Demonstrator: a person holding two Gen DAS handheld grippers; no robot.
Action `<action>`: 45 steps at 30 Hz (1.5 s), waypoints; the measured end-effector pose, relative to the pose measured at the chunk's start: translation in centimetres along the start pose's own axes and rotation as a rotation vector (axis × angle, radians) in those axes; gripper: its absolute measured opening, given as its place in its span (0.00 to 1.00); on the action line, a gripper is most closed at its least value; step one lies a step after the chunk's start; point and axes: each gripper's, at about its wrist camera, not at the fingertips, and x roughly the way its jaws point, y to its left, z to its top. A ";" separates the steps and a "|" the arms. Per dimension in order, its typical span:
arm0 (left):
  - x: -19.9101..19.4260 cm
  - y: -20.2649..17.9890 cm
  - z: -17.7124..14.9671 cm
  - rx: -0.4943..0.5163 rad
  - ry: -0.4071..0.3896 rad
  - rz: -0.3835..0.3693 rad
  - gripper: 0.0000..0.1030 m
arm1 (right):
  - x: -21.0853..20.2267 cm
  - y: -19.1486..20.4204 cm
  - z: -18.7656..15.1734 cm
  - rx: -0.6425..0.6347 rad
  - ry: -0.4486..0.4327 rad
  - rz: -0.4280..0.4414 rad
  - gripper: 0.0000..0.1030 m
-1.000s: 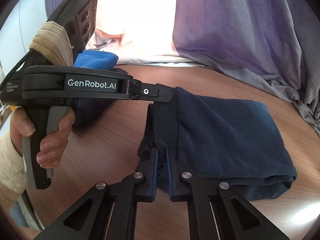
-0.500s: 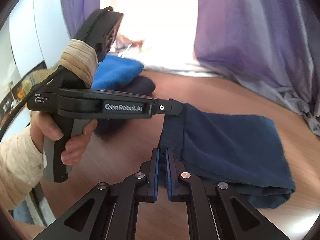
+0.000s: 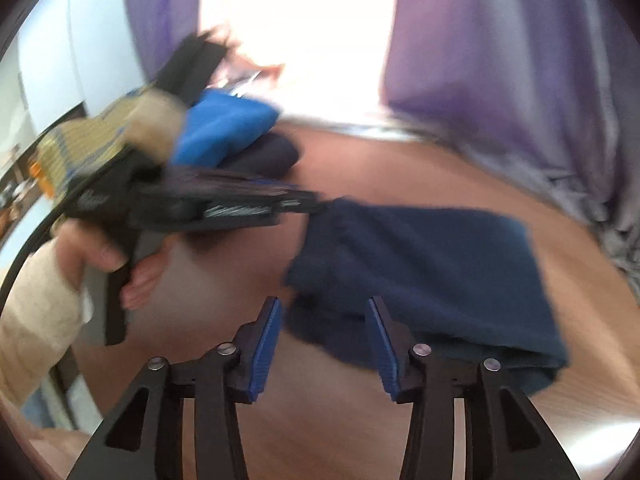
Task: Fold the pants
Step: 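Open both grippers and withdraw from the folded sweatpants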
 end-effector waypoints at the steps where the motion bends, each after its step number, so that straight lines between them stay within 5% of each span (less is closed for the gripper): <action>1: -1.0 -0.4 0.0 -0.026 -0.026 -0.001 0.34 | -0.8 -1.0 0.2 0.032 -0.023 -0.029 0.57; 6: -3.1 -2.5 -0.8 -0.096 -0.115 0.051 0.47 | -4.4 -7.1 0.1 0.230 -0.139 -0.190 0.71; 10: -1.6 -3.9 -1.7 -0.129 -0.058 0.028 0.50 | -5.4 -11.8 -1.0 0.387 -0.176 -0.320 0.74; 14: -0.1 -4.6 -2.3 -0.157 -0.036 0.108 0.55 | -4.7 -15.8 -2.1 0.501 -0.183 -0.349 0.74; 27: 3.6 -3.2 -4.3 -0.318 0.059 0.109 0.56 | 0.0 -17.1 -1.2 0.299 -0.123 -0.268 0.74; 36: 4.6 -3.0 -4.7 -0.310 0.080 0.119 0.60 | 3.2 -18.7 -1.8 0.336 -0.024 -0.190 0.74; 45: 5.7 -2.3 -5.0 -0.357 0.104 0.042 0.58 | 4.9 -18.6 -2.6 0.341 0.035 -0.138 0.74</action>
